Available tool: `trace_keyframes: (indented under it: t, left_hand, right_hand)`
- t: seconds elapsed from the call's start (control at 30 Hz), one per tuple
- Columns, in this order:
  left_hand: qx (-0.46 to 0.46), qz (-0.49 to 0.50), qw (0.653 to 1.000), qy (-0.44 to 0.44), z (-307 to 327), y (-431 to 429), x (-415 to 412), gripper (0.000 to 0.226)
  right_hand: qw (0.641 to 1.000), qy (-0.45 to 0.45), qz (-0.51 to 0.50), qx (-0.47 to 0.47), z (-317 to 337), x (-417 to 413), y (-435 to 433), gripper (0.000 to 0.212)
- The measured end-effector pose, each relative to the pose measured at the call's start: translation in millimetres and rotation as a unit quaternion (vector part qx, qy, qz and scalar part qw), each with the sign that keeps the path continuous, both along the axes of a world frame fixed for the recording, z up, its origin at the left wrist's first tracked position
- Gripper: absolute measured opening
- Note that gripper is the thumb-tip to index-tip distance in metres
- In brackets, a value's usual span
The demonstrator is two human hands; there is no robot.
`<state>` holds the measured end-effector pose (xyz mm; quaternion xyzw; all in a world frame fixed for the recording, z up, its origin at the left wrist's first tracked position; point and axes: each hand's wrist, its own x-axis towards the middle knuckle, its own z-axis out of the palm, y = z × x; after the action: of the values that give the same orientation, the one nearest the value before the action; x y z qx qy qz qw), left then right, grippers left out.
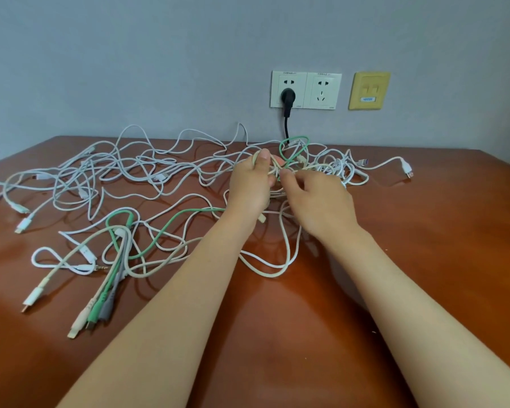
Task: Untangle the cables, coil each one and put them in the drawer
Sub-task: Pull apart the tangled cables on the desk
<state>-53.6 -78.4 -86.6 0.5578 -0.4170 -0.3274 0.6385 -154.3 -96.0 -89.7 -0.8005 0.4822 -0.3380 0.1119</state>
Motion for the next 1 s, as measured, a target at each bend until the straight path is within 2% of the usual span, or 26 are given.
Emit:
trace_keyframes:
  t: [0.1, 0.27, 0.37, 0.47, 0.53, 0.63, 0.73, 0.8, 0.87, 1.0]
  left_hand:
    - [-0.015, 0.017, 0.999, 0.035, 1.8, 1.1, 5.9, 0.038]
    - [-0.026, 0.012, 0.991, 0.128, 3.5, 0.3, 22.2, 0.035]
    - [-0.034, -0.028, 0.993, 0.110, 5.1, -1.4, 21.8, 0.031]
    - [-0.025, -0.058, 0.996, 0.063, 3.6, -5.5, 15.9, 0.027]
    - [-0.012, -0.066, 0.997, 0.037, 2.8, -7.1, 13.8, 0.024]
    - [0.013, -0.074, 0.997, -0.002, 1.2, -5.7, 12.4, 0.024]
    - [0.027, -0.083, 0.995, -0.055, -2.8, -3.2, 9.0, 0.031]
    - [0.019, -0.085, 0.995, -0.055, -5.1, -4.4, 8.2, 0.033]
    - [0.016, -0.082, 0.996, -0.018, -5.0, -4.4, 8.3, 0.035]
    - [0.016, -0.163, 0.974, 0.155, 1.8, 3.1, 5.1, 0.029]
  right_hand:
    - [0.998, 0.048, -0.009, -0.027, 2.7, -3.6, 0.0, 0.046]
    - [0.993, 0.068, 0.059, -0.079, -6.6, -4.8, -1.2, 0.030]
    - [0.985, 0.069, 0.094, -0.124, -12.8, -0.8, 0.2, 0.021]
    - [0.978, 0.078, 0.106, -0.164, -16.4, 4.3, 2.2, 0.031]
    - [0.976, 0.049, 0.107, -0.186, -17.0, 5.3, 3.2, 0.038]
    - [0.984, 0.010, 0.086, -0.158, -12.0, 4.1, 4.6, 0.041]
    - [0.992, 0.024, 0.079, -0.097, -9.1, 1.0, 4.0, 0.026]
    - [0.994, 0.034, 0.069, -0.079, -7.3, 0.8, 6.3, 0.032]
    - [0.995, 0.031, 0.063, -0.070, -7.6, 1.8, 6.3, 0.032]
    - [0.994, 0.038, 0.058, -0.080, -6.8, 1.1, 5.2, 0.023]
